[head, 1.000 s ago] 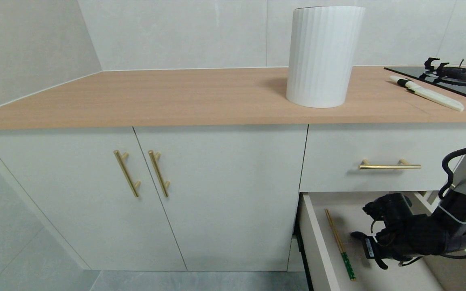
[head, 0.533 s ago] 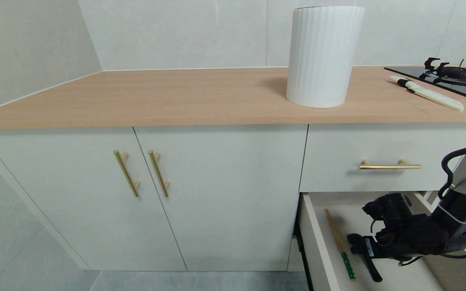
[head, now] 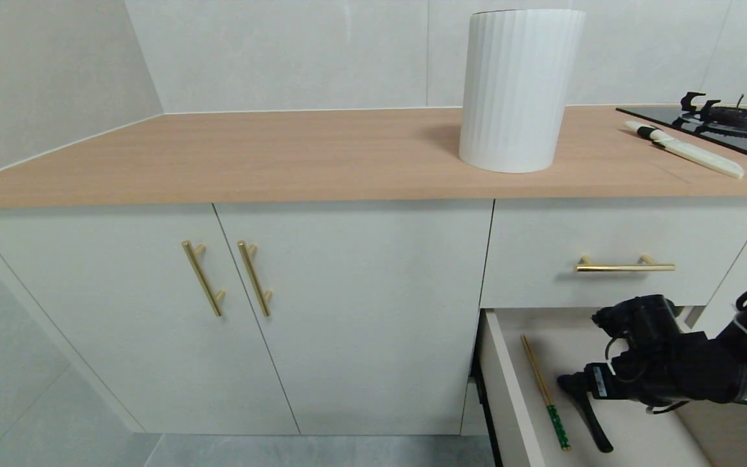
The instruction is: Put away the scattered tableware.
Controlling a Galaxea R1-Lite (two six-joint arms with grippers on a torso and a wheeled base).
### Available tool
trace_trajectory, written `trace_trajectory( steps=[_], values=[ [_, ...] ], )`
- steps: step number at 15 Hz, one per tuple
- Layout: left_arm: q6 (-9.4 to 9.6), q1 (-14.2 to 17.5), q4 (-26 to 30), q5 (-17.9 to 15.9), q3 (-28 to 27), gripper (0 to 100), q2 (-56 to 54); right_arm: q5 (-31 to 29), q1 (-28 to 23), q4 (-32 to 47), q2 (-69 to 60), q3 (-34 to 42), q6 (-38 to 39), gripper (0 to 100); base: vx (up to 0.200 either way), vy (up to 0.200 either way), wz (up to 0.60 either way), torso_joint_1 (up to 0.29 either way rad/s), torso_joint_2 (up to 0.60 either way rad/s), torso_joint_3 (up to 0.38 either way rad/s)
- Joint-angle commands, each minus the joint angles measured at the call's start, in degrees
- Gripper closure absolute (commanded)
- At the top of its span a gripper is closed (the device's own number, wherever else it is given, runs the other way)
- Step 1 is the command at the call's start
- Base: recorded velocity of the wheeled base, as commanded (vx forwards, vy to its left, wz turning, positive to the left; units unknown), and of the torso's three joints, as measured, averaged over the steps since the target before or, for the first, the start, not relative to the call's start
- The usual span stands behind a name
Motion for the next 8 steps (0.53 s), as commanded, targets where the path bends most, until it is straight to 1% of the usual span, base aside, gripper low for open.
trace_trajectory(
  steps=[1,3,6,7,8],
  values=[
    [0.00,0.00,-0.02,0.00,-0.07,0,0.09,0.38,0.08,-0.01,-9.88,2.39,0.02,0,0.000,0.000,0.00,0.000,0.00,0.000],
    [0.00,0.00,-0.02,0.00,0.02,0,0.09,0.47,1.13,0.17,-18.67,5.20,-0.07,0,0.000,0.000,0.00,0.000,0.00,0.000],
    [0.00,0.00,-0.02,0.00,0.02,0,0.09,-0.15,1.92,0.61,-26.31,6.87,0.11,0,0.000,0.000,0.00,0.000,0.00,0.000],
    [0.00,0.00,-0.02,0.00,-0.07,0,0.09,-0.32,1.92,2.72,-30.27,7.49,0.28,0,0.000,0.000,0.00,0.000,0.00,0.000],
    [0.00,0.00,-0.02,0.00,-0.07,0,0.09,-0.23,1.92,6.50,-33.87,7.49,0.11,0,0.000,0.000,0.00,0.000,0.00,0.000]
  ],
)
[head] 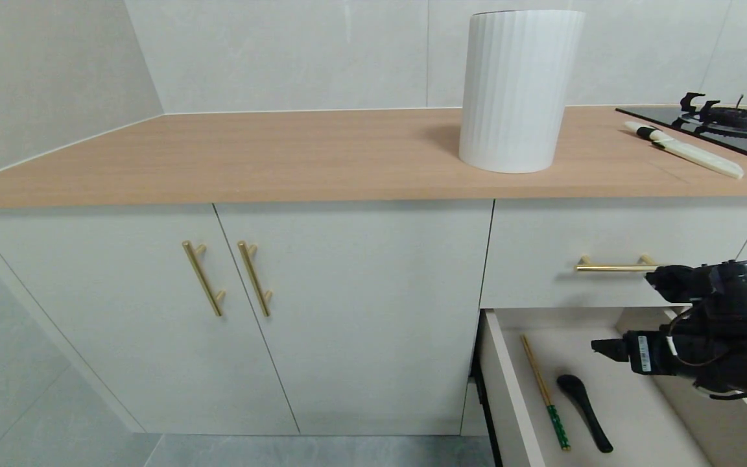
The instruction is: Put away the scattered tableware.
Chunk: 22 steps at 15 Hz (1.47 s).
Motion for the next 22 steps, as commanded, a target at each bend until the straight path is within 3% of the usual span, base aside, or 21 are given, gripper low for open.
trace_trajectory(
  steps=[1,3,7,11,13,17,22],
  values=[
    [0.00,0.00,-0.02,-0.02,0.05,0,0.09,0.34,0.53,6.86,-12.43,0.82,-0.62,0,0.000,0.000,0.00,0.000,0.00,0.000],
    [0.00,0.00,-0.02,-0.02,0.05,0,0.09,-0.36,3.96,11.43,-15.07,0.55,-0.27,0,0.000,0.000,0.00,0.000,0.00,0.000],
    [0.35,0.00,-0.02,-0.02,0.05,0,0.09,-0.45,5.98,8.62,-19.20,2.66,0.00,0,0.000,0.000,0.00,0.000,0.00,0.000],
    [0.08,0.00,-0.02,-0.02,0.05,0,0.09,-2.03,8.53,11.35,-23.06,7.94,0.17,0,0.000,0.000,0.00,0.000,0.00,0.000],
    [3.07,0.00,0.16,-0.11,0.05,0,0.09,-3.35,9.93,11.87,-24.56,11.54,0.26,0,0.000,0.000,0.00,0.000,0.00,0.000],
    [2.02,0.00,0.16,-0.20,0.05,0,0.09,-7.92,11.69,14.77,-24.38,10.93,0.17,0,0.000,0.000,0.00,0.000,0.00,0.000],
    [1.84,0.00,0.07,-0.37,0.05,0,0.09,-7.75,11.95,15.30,-24.73,10.31,0.17,0,-0.200,0.000,0.00,0.001,0.00,0.002]
  ],
)
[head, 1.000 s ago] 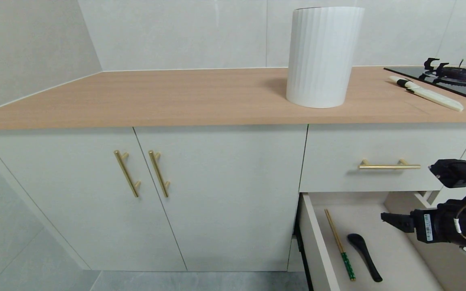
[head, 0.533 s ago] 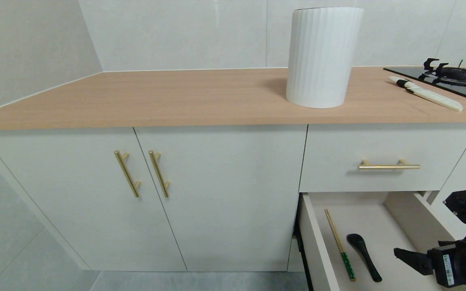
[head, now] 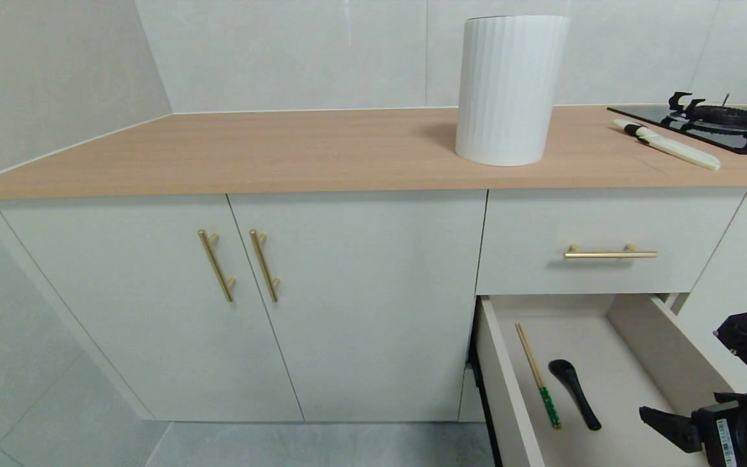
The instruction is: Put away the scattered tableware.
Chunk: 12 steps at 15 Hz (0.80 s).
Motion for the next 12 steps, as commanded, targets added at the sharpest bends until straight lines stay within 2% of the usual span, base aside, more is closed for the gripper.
trace_trajectory(
  steps=[1,7,9,10,12],
  values=[
    [0.00,0.00,-0.02,-0.02,0.01,0,0.09,0.06,0.06,-0.12,-0.01,-0.06,-0.03,0,-0.200,0.000,0.00,0.007,0.00,-0.002],
    [-0.09,0.00,-0.02,0.07,0.01,0,0.09,0.06,0.67,0.05,-0.10,0.29,-0.03,0,-0.200,0.000,0.00,-0.002,0.00,0.001],
    [-0.35,0.00,-0.02,0.07,0.01,0,0.09,0.06,0.67,0.14,0.16,0.38,-0.03,0,0.000,0.000,0.00,0.000,0.00,0.000],
    [-1.32,0.00,-0.10,0.24,0.01,0,0.09,0.06,0.67,1.11,1.74,0.46,0.05,0,0.000,0.000,0.00,0.000,0.00,0.000],
    [-1.76,0.00,-0.10,0.24,0.01,0,0.09,0.32,0.58,2.25,5.70,0.38,0.40,0,0.000,0.000,0.00,0.000,0.00,0.000]
  ],
)
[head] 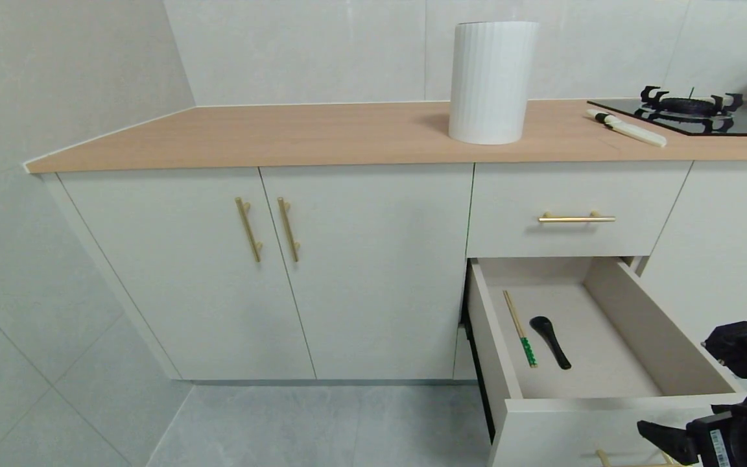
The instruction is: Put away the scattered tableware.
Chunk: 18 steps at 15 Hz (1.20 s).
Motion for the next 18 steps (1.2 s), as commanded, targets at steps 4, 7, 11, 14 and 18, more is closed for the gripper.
trace_trajectory(
  steps=[4,7,11,14,18],
  values=[
    [-0.09,0.00,-0.04,0.09,-0.08,0,0.09,1.51,-0.23,0.45,9.87,0.11,1.77,0,0.000,0.000,0.00,0.000,0.00,0.000],
    [0.00,0.00,-0.04,0.09,0.01,0,0.09,1.42,-0.49,0.36,12.24,0.02,3.44,0,0.000,0.000,0.00,0.000,0.00,0.000],
    [0.00,0.00,-0.04,0.09,0.01,0,0.09,1.33,-1.19,-0.61,15.76,-0.50,5.02,0,0.000,0.000,0.00,0.000,0.00,0.000],
    [-0.09,0.00,-0.04,0.09,0.01,0,0.09,1.15,-3.48,-3.86,18.22,-0.50,5.02,0,0.000,0.000,0.00,0.000,0.00,0.000],
    [-0.09,0.00,-0.04,0.09,-0.08,0,0.09,1.07,-4.80,-9.22,21.82,-0.41,6.43,0,0.000,0.000,0.00,0.000,0.00,0.000]
  ],
)
